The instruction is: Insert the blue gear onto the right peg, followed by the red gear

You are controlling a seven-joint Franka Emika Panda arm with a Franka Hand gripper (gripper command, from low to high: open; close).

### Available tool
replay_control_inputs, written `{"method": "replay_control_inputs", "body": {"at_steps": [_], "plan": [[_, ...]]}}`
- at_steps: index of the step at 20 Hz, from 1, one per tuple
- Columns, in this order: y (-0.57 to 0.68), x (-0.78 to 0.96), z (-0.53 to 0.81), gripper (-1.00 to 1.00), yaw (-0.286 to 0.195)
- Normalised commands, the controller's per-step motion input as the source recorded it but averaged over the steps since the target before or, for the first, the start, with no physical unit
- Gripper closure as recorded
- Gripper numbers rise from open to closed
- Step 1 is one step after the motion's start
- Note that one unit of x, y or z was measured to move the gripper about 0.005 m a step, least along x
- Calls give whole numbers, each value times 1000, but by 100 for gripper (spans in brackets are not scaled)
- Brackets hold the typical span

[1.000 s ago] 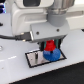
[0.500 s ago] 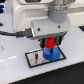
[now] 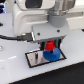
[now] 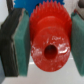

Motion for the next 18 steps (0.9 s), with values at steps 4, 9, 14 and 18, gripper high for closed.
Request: {"method": "replay_control_inputs", "body": {"at_steps": [4, 9, 14, 18], "plan": [[74, 264, -145, 100, 0], [83, 365, 242, 100, 0], [115, 383, 219, 100, 0], [211, 369, 27, 100, 0]]}}
